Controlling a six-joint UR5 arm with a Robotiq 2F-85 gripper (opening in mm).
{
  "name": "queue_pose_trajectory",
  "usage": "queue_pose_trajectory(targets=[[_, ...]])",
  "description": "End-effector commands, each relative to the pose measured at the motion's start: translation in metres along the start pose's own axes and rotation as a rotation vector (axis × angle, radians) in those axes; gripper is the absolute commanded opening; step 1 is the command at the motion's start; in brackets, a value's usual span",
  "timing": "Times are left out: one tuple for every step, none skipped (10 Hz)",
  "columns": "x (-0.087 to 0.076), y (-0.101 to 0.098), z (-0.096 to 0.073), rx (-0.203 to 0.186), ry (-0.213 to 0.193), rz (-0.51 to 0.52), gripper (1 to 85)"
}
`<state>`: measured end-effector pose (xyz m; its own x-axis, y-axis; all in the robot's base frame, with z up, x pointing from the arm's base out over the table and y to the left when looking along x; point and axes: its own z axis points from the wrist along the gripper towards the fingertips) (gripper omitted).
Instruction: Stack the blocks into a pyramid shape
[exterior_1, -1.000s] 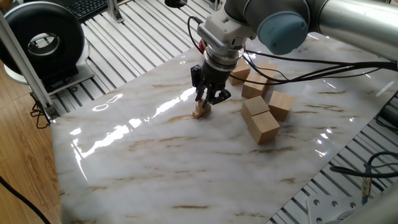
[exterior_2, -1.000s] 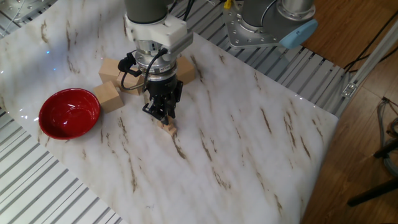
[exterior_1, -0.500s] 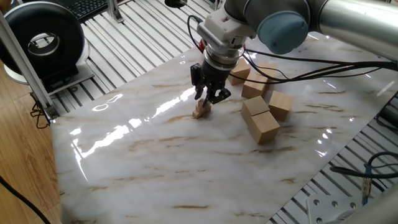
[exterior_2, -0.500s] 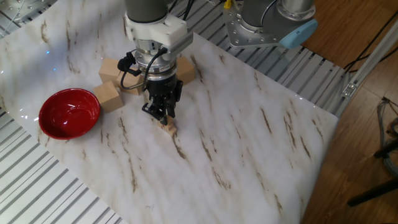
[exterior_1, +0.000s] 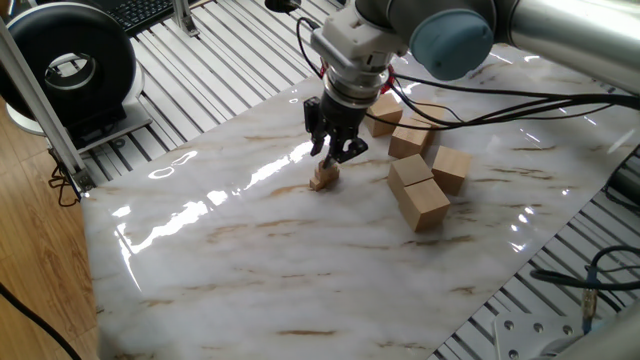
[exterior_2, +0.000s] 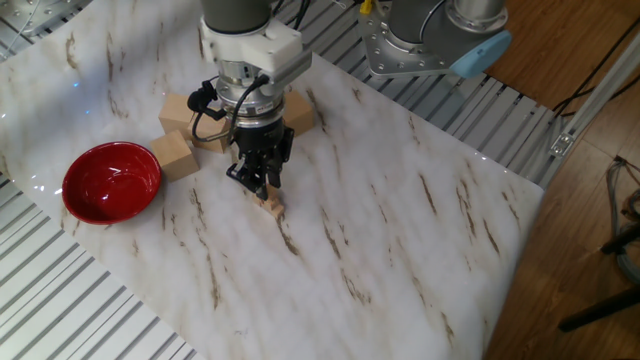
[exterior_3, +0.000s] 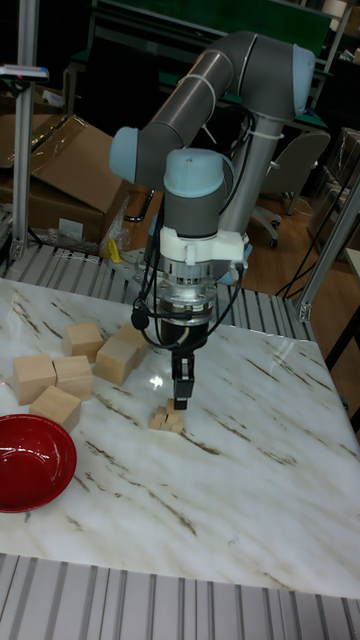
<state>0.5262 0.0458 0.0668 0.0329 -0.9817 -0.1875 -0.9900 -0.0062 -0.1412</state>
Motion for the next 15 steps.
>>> queue_pose_trajectory(targets=[[-0.015, -0.006, -0.003, 0.004, -0.013, 0.042, 33.3], [-0.017, -0.007, -0.001, 0.004, -0.019, 0.049, 32.7], [-0.019, -0.007, 0.002, 0.004, -0.019, 0.052, 32.7], [-0.022, -0.007, 0.005, 0.005, -0.018, 0.057, 32.7], [-0.026, -0.006, 0.007, 0.005, -0.024, 0.065, 32.7], [-0.026, -0.005, 0.007, 0.004, -0.027, 0.067, 32.7], [-0.026, -0.004, 0.008, 0.002, -0.03, 0.067, 32.7], [-0.023, -0.003, 0.01, -0.001, -0.032, 0.065, 32.7], [-0.02, -0.002, 0.013, -0.001, -0.035, 0.063, 32.7], [-0.018, -0.001, 0.015, -0.001, -0.042, 0.063, 32.7], [-0.017, -0.001, 0.016, -0.001, -0.042, 0.061, 32.7], [-0.016, -0.001, 0.017, 0.0, -0.042, 0.06, 32.7], [-0.016, -0.001, 0.018, 0.0, -0.041, 0.057, 32.7], [-0.014, -0.001, 0.018, 0.0, -0.036, 0.053, 32.7], [-0.013, -0.001, 0.019, 0.0, -0.033, 0.048, 32.3]])
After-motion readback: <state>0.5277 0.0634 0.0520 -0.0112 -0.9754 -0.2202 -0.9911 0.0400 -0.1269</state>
